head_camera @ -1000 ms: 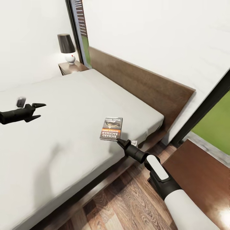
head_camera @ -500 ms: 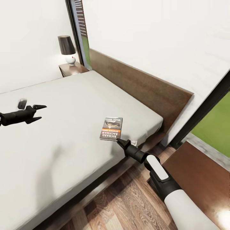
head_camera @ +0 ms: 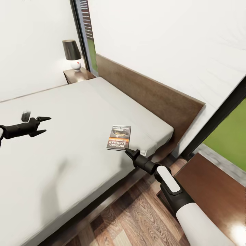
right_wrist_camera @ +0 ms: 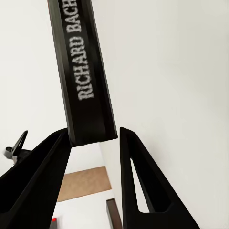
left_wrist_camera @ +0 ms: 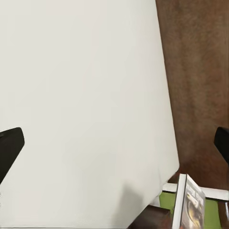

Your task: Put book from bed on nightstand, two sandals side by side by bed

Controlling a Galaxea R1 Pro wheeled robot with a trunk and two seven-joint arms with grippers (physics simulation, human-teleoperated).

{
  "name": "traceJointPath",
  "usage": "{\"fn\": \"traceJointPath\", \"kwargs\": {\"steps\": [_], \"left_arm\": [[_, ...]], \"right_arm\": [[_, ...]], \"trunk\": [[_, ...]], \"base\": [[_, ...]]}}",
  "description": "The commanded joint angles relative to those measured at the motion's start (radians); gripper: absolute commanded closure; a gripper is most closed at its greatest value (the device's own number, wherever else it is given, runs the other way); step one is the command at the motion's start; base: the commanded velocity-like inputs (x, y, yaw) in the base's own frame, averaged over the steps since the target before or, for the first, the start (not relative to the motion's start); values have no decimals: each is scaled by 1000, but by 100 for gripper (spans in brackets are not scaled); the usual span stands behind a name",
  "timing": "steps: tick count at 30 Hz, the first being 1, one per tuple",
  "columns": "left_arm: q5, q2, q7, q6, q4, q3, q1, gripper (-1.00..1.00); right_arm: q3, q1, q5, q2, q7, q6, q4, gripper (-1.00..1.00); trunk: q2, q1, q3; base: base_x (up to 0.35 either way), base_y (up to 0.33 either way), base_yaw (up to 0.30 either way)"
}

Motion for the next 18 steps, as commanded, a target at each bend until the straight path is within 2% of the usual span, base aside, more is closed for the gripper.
{"fn": "traceJointPath", "kwargs": {"steps": [1, 10, 18], "left_arm": [[-8, 3, -9, 5, 7, 5, 0, -100], [-9, 40, -46, 0, 61, 4, 4, -100], [-10, 59, -69, -1, 70, 3, 13, -100]], "right_arm": [[0, -1, 0, 0, 2, 3, 1, 100], [0, -1, 1, -1, 3, 5, 1, 100], [1, -1, 0, -2, 4, 6, 1, 100]], "trunk": [[7, -4, 3], [70, -38, 31], [126, -69, 56]], "base": [[0, 0, 0], [0, 0, 0], [0, 0, 0]]}}
